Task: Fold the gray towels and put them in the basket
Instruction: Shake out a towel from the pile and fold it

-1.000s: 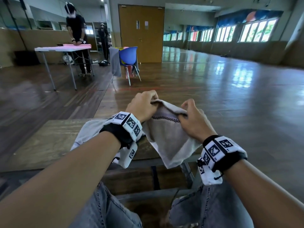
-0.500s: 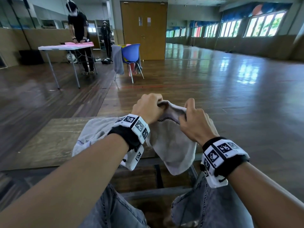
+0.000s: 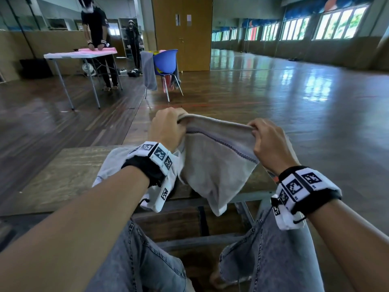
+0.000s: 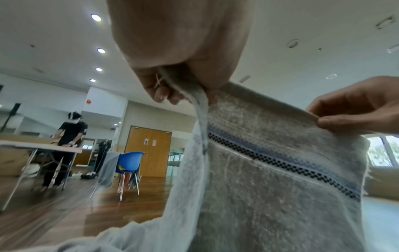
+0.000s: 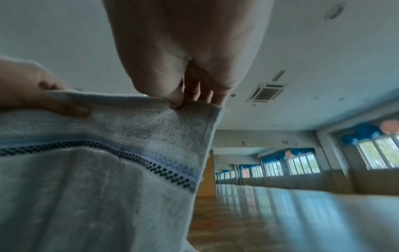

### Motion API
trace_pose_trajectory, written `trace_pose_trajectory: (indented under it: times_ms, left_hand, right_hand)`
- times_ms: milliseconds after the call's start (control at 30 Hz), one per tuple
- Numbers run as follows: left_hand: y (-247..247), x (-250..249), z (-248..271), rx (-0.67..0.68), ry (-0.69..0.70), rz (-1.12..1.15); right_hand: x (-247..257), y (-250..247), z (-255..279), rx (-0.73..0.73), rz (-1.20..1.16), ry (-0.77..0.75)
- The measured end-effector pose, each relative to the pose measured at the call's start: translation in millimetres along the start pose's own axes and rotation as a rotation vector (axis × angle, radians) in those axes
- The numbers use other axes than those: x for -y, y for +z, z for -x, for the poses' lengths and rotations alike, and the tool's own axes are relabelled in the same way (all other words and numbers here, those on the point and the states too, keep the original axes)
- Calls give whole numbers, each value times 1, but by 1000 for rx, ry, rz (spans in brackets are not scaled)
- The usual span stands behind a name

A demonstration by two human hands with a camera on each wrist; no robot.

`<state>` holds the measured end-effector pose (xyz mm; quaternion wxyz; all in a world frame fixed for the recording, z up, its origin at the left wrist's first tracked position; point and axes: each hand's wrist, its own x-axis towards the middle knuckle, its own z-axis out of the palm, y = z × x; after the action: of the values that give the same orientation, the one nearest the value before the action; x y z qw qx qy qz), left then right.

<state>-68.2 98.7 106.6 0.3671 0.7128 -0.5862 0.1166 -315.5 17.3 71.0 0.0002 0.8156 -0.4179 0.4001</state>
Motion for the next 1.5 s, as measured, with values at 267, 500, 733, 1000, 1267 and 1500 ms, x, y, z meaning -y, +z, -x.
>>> trace_pose_trajectory:
  times_ms: [267,500,733,1000,1267,1500]
  left_hand:
    - [53,50,44,574,-291,167]
    - [110,83,66,813,-312,214]
    - [178,86,51,845,-306,217]
    - [238,82,45,889,-129,215]
    - [186,73,-104,749,-59,392]
    - [150,119,-222,5,-120,93]
  right_hand:
    - [-33,43,39,756,-161,197]
    - [-62,94,51,901,-36,299]
    - [-83,160,37,722,-156,384]
    - [-91,202,21,918,-250,299]
    - [-94,150,-136,732,-424,43]
    - [-82,170,-278,150,-277,-26]
